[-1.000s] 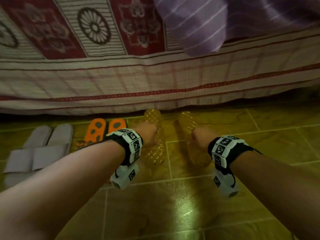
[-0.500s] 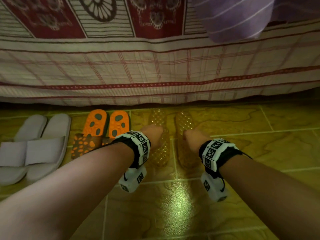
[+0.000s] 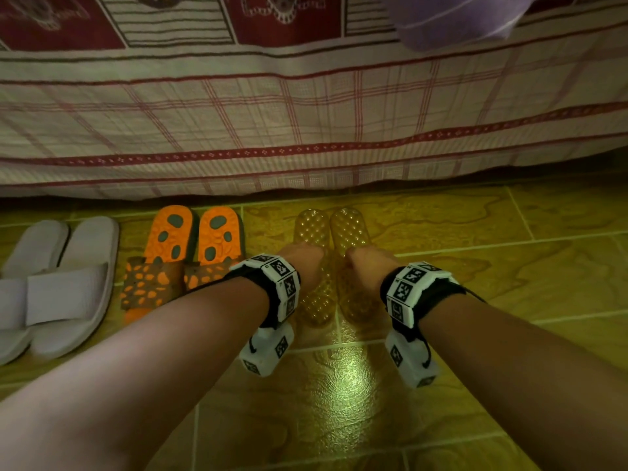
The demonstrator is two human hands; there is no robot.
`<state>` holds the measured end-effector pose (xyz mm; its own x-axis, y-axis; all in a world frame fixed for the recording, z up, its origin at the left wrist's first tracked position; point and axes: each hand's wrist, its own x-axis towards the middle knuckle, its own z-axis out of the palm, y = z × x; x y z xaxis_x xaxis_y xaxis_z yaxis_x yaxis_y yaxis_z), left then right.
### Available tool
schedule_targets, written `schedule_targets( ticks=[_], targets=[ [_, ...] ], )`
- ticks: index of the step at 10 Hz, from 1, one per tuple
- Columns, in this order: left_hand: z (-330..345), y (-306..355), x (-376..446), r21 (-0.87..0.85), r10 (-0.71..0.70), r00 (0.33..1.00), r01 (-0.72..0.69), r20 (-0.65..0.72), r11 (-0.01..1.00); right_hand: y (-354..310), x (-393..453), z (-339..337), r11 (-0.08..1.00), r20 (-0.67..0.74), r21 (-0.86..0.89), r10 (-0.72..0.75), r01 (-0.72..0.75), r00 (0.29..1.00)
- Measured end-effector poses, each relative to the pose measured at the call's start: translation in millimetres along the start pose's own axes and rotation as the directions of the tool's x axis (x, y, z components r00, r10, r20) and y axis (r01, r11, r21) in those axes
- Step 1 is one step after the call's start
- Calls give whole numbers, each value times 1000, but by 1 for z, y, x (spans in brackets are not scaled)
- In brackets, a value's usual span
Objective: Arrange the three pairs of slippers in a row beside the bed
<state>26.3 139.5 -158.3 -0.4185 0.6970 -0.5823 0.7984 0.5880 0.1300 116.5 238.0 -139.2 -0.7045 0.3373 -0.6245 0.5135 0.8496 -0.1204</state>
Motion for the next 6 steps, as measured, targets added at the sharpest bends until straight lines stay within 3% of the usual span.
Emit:
schedule_targets(
  ticks=[2,5,6],
  targets=[
    [-1,-2,-3,-33,11,1000,-11,17,999,2,-5,-1,999,1,47,-15,14,1000],
    [-10,-15,-13,-7,45,985,-46,-166,999,-3,-14,-14,997,-105,65,-35,41,994],
    [-11,-22,-23,-20,50,968,-56,-245,998,-4,-18,-11,983,-175,153,-76,103,982]
  ],
)
